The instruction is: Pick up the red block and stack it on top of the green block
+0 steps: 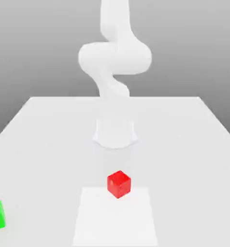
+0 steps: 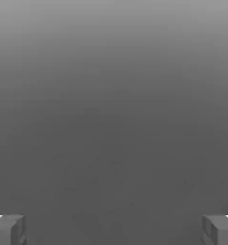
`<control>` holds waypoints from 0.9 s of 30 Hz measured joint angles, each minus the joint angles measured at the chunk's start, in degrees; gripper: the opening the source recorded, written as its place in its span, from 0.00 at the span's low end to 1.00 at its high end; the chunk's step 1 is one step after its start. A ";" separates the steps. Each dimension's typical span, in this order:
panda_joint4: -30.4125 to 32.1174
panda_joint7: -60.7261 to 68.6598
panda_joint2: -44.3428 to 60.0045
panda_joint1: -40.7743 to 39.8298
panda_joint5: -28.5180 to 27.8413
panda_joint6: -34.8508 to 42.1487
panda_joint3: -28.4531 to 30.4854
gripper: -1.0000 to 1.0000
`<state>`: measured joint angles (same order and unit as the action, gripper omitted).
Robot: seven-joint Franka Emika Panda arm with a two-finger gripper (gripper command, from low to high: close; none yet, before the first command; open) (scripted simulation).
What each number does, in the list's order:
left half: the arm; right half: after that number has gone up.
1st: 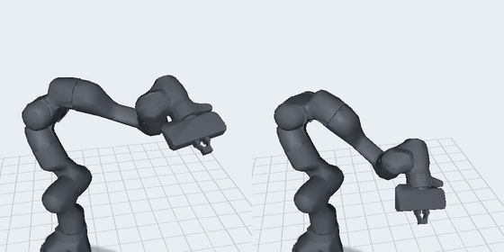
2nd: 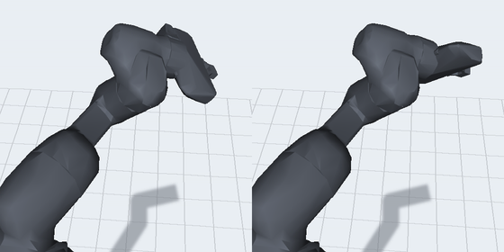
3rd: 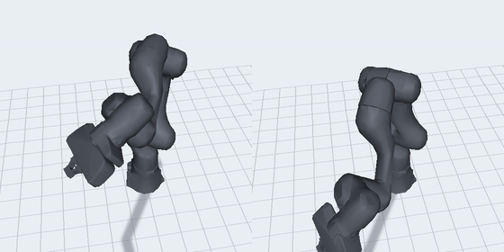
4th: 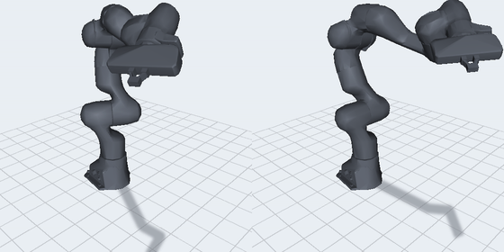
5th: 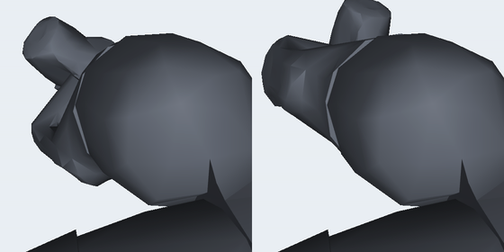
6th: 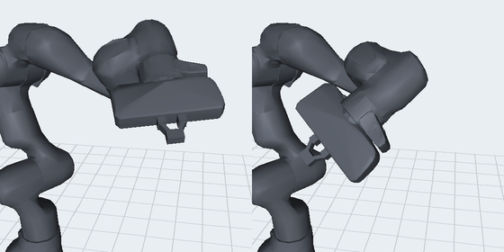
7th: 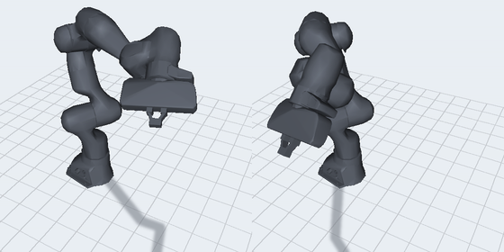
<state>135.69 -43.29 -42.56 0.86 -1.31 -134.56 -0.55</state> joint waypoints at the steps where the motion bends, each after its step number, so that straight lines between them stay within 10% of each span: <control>1: 1.88 1.24 1.64 0.42 -0.59 -1.37 -0.12 0.50; 17: 33.25 29.34 31.25 6.92 -3.21 -25.88 7.17 0.50; 27: 33.34 33.13 44.71 7.73 -0.52 -36.93 7.17 0.50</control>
<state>169.03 -10.16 2.14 8.59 -1.82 -171.49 6.63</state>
